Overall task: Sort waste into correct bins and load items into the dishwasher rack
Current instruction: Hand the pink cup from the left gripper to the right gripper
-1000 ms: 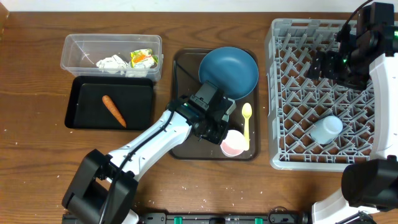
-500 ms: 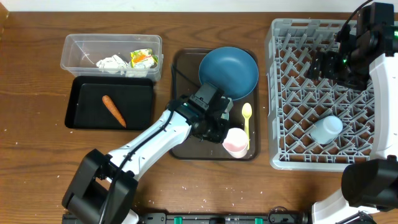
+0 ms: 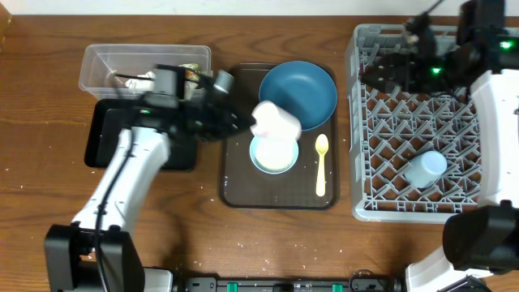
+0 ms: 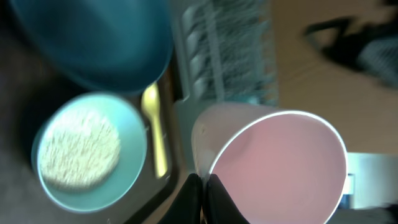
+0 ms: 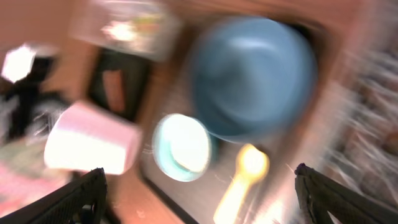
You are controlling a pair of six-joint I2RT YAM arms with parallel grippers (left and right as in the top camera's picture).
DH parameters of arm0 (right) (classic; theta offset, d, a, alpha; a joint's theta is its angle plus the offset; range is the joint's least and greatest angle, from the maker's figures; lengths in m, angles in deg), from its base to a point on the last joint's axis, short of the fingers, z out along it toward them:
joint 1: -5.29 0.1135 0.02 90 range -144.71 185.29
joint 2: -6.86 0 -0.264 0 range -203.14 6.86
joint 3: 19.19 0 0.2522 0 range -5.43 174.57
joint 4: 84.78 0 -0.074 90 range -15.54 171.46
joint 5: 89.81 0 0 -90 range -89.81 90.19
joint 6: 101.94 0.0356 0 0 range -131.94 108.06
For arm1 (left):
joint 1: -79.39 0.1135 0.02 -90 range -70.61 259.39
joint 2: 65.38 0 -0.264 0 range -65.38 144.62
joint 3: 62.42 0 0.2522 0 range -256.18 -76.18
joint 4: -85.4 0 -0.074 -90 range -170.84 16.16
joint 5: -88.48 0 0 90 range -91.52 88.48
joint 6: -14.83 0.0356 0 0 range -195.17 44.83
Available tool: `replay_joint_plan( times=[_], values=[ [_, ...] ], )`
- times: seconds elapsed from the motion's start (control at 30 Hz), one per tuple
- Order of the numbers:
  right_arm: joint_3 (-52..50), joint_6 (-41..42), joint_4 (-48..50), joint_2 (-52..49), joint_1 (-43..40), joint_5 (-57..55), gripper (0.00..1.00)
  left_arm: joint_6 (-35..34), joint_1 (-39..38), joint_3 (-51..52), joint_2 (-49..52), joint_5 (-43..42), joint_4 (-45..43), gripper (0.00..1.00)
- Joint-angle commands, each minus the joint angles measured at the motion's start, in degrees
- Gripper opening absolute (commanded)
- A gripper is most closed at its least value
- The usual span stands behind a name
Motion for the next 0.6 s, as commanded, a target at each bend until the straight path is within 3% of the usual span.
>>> replay_joint_plan(
  times=[0.0, 0.1, 0.23, 0.57],
  values=[
    [-3.8, -7.2, 5.0, 0.7, 3.5, 24.1, 0.94, -4.5, 3.8, -1.3, -0.6, -14.8, -4.3, 0.06],
    [-7.1, -7.2, 13.7, 0.7, 6.8, 31.1, 0.88, -9.3, 5.2, -1.3, -0.7, -18.6, -10.2, 0.06],
    [-9.0, -6.3, 21.4, 0.7, 11.2, 31.5, 0.87, -14.4, 5.2, -1.3, -0.7, -21.3, -16.1, 0.06],
    [-9.0, -6.0, 27.3, 0.7, 16.3, 30.9, 0.87, -25.3, 5.2, -1.3, -0.7, -24.2, -27.7, 0.06]
  ],
)
